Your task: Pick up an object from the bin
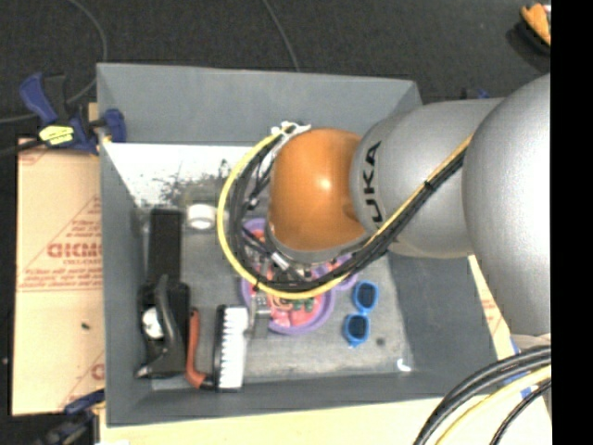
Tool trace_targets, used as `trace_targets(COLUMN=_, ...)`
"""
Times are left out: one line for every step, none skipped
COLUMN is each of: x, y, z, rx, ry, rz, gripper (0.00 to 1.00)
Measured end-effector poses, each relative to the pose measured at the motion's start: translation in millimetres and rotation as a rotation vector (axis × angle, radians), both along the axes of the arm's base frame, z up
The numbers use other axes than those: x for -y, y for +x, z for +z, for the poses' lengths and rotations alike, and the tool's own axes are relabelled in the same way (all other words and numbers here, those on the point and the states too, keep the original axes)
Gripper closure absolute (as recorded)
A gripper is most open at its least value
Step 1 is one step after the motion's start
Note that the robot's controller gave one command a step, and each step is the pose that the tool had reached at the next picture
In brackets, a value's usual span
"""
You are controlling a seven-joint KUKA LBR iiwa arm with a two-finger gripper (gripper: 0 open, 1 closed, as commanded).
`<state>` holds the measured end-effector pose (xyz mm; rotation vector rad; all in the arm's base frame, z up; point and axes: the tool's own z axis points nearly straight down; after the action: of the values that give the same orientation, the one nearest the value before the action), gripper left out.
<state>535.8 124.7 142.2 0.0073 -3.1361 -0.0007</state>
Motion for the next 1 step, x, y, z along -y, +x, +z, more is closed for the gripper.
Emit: trace_targets(x=0.7, y=1.7, z=4.8, rx=0.008, ry=0.001, rz=-0.006, gripper=0.00)
